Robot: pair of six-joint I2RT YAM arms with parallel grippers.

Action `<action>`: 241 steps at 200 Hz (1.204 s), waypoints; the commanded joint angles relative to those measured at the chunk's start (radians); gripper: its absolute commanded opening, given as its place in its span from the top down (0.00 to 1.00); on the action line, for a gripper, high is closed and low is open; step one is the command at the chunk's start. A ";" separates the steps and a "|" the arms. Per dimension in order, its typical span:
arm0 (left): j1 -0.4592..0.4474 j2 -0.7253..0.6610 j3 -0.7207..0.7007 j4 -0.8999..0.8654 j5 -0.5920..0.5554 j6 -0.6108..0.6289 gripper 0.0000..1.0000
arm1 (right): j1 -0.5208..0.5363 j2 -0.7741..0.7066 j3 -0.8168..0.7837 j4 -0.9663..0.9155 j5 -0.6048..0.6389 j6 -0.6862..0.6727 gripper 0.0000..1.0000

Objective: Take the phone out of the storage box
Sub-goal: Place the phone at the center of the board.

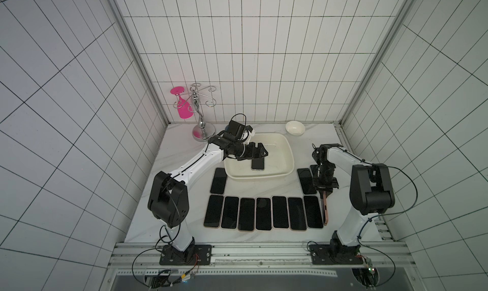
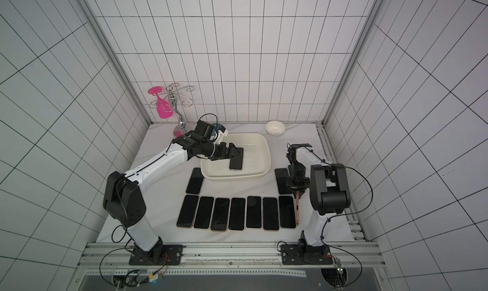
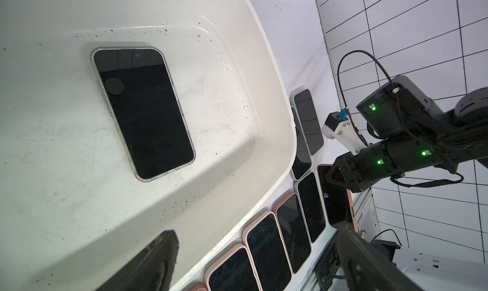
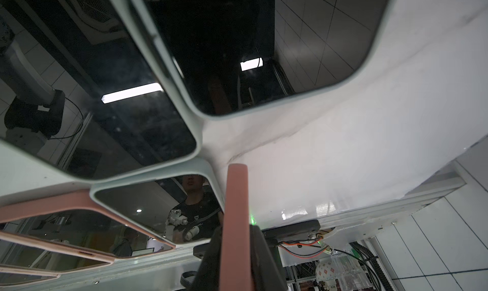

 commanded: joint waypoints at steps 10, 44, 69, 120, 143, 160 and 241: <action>-0.007 0.019 -0.015 0.025 0.009 -0.005 0.02 | -0.005 0.024 -0.014 -0.015 0.022 0.004 0.89; -0.008 0.027 -0.016 0.024 0.006 -0.004 0.02 | -0.007 0.051 -0.012 -0.010 0.026 0.004 0.87; -0.008 0.031 -0.023 0.021 0.002 0.000 0.02 | -0.007 0.064 -0.011 -0.001 0.018 -0.003 0.84; -0.008 0.029 -0.022 0.018 -0.008 0.003 0.02 | -0.048 0.030 -0.010 0.001 0.043 0.003 0.69; -0.009 0.030 -0.023 0.016 -0.008 0.001 0.02 | -0.080 0.016 -0.009 0.002 0.038 0.000 0.68; -0.008 0.028 -0.026 0.015 -0.009 0.004 0.02 | -0.105 0.004 -0.009 0.003 0.031 -0.003 0.68; -0.009 0.031 -0.030 0.006 -0.018 0.003 0.02 | -0.249 0.022 -0.007 0.045 -0.040 -0.070 0.64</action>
